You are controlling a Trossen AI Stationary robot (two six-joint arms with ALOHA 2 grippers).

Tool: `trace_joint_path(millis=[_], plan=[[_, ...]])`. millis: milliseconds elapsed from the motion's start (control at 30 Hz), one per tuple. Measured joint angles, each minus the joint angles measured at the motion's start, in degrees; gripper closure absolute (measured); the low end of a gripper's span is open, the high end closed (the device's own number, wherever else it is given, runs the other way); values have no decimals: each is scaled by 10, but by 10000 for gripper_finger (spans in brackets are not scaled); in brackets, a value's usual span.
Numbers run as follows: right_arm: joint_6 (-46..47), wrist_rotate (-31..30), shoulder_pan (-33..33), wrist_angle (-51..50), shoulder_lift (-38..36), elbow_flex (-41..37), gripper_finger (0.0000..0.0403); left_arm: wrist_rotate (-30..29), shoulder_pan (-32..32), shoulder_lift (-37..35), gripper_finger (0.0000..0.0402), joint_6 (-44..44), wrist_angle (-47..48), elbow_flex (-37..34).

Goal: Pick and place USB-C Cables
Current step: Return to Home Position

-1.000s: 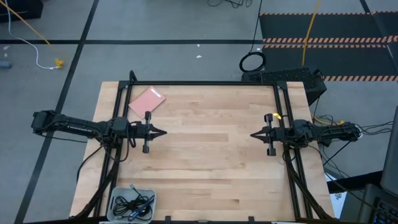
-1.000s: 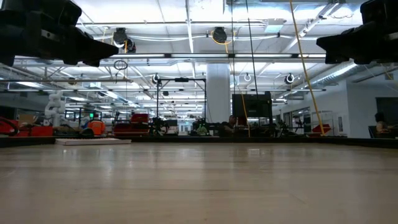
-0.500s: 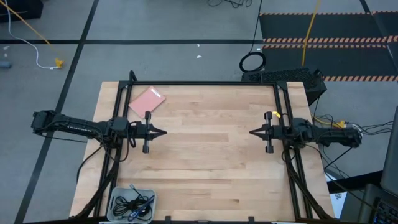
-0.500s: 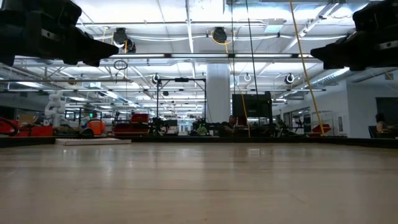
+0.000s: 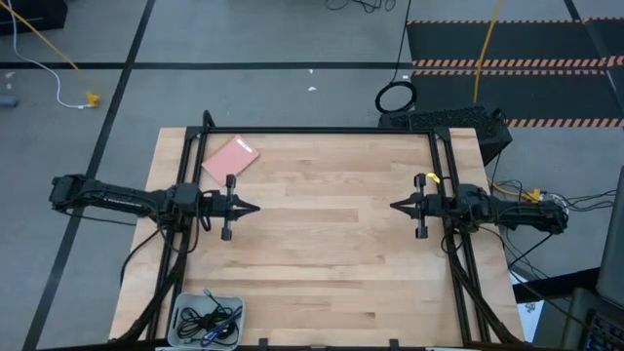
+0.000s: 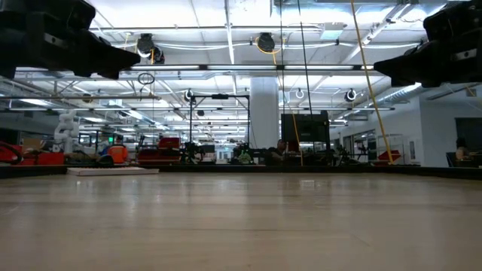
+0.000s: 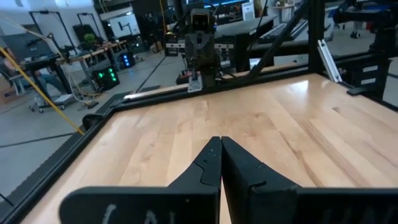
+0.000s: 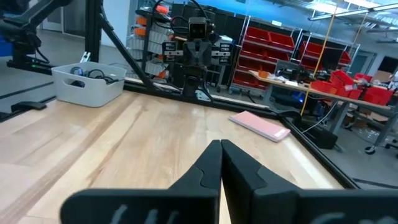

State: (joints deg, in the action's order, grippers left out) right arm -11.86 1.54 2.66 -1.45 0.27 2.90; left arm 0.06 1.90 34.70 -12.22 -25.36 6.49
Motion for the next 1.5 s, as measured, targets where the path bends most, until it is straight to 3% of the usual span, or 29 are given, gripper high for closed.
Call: trace_joint_path(millis=[700,900,1133,1500], plan=[[-8,1,0,68,1,-1,403,34,3,-142,400,35,168,-2],[-8,1,0,69,1,0,403,38,12,-142,400,33,94,-56],[-8,1,0,70,1,0,403,66,12,-156,400,32,101,-59],[-8,1,0,70,1,0,403,70,12,-332,401,36,229,-59]])
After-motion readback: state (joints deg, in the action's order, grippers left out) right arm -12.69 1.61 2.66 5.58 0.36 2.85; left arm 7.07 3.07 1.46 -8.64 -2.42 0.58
